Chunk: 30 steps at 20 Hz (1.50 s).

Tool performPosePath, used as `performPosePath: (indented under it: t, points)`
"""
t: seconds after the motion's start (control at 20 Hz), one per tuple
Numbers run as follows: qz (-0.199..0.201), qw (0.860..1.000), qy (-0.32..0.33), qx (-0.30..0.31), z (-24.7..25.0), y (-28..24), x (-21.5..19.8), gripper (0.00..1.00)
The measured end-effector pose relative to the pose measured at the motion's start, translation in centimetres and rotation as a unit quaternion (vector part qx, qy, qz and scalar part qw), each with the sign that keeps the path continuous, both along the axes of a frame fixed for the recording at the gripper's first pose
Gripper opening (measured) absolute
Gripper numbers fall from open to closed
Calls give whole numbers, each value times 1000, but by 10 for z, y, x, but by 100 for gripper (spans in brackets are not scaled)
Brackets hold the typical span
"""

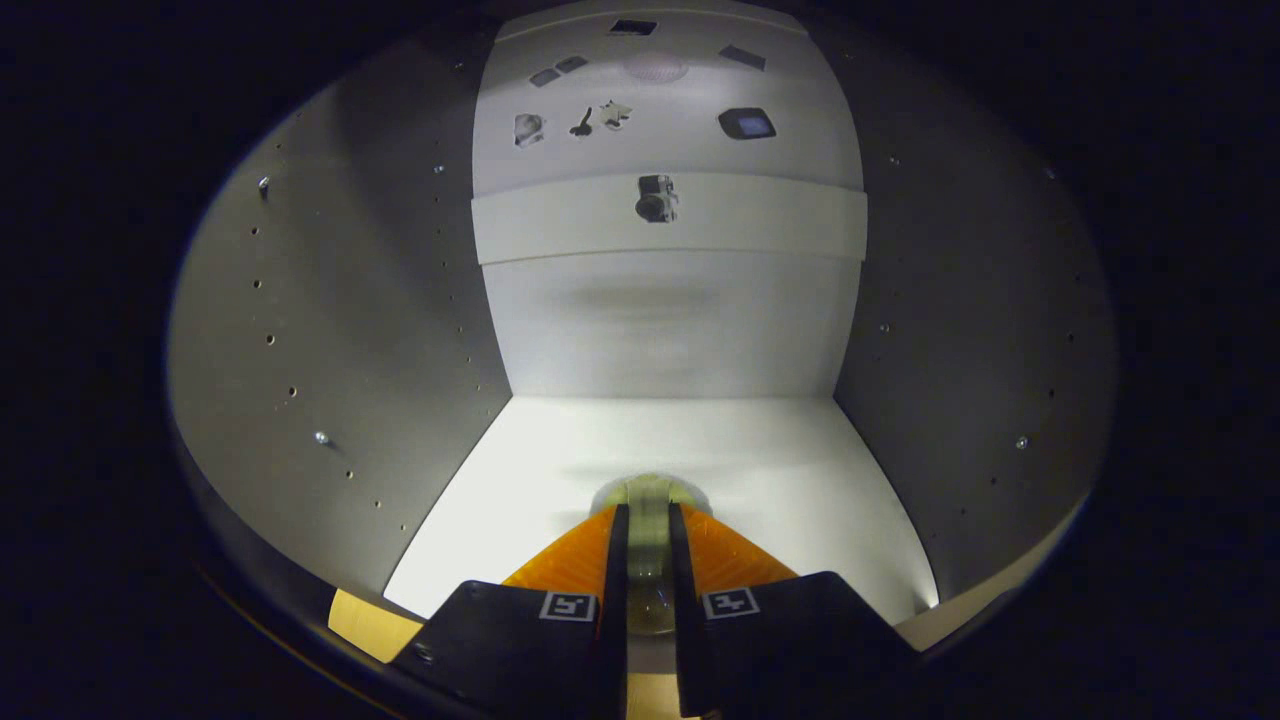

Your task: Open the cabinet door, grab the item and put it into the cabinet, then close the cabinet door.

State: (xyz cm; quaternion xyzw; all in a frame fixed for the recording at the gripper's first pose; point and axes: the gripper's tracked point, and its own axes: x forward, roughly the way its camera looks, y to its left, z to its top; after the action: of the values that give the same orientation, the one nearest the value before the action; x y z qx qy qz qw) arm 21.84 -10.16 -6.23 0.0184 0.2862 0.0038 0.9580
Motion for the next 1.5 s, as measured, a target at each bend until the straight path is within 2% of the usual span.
performPosePath:
  t: [0.15,0.3,0.35,0.45,0.55,0.8,1.05,1.3,1.5]
  points:
    - [3,1000,-10,-4,-1,2,4,26]
    - [-1,998,-63,-13,24,2,11,43]
    - [-2,997,-81,-3,37,6,12,45]
    - [8,992,-122,27,68,19,5,72]
    - [11,987,-159,26,103,24,-11,99]
    - [14,974,-228,4,175,41,-75,98]
    - [12,956,-291,-32,237,51,-161,98]
    - [-8,957,-283,-55,241,46,-254,98]
    - [9,959,-283,-31,260,43,-320,97]
